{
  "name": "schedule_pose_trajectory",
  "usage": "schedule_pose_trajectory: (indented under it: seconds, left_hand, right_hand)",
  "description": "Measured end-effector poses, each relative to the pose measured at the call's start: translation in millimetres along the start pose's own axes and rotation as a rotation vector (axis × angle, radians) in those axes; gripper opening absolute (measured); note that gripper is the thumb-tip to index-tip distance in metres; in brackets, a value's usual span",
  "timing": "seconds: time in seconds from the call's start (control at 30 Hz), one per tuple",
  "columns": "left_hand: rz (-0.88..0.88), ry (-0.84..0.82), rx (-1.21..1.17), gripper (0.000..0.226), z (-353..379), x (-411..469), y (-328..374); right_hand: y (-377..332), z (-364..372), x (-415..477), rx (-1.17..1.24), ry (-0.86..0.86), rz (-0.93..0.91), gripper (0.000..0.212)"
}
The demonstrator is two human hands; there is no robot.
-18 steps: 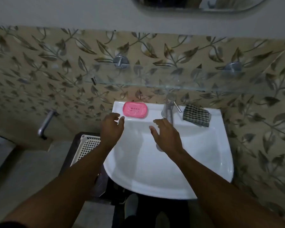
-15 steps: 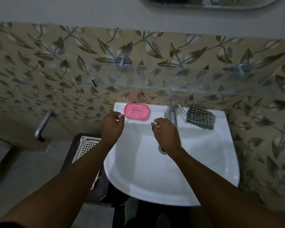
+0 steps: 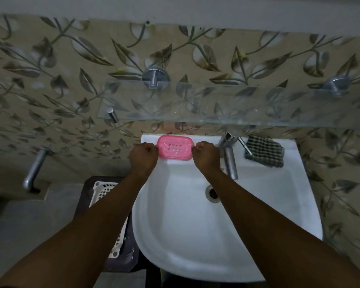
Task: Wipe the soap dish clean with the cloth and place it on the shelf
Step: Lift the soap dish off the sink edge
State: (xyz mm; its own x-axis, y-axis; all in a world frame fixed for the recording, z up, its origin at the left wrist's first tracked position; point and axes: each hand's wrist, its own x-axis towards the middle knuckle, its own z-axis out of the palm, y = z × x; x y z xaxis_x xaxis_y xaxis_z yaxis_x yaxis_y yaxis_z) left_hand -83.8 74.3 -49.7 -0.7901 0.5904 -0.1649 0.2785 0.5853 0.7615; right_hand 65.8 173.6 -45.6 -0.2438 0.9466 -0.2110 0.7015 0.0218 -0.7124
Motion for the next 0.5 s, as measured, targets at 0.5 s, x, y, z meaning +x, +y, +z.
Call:
schedule_pose_trajectory:
  seconds: [0.5]
  left_hand:
    - [-0.227,-0.044,-0.114,0.028,14,24,0]
  right_hand:
    - [-2,11,10,0.035,-0.006,0.108,0.02]
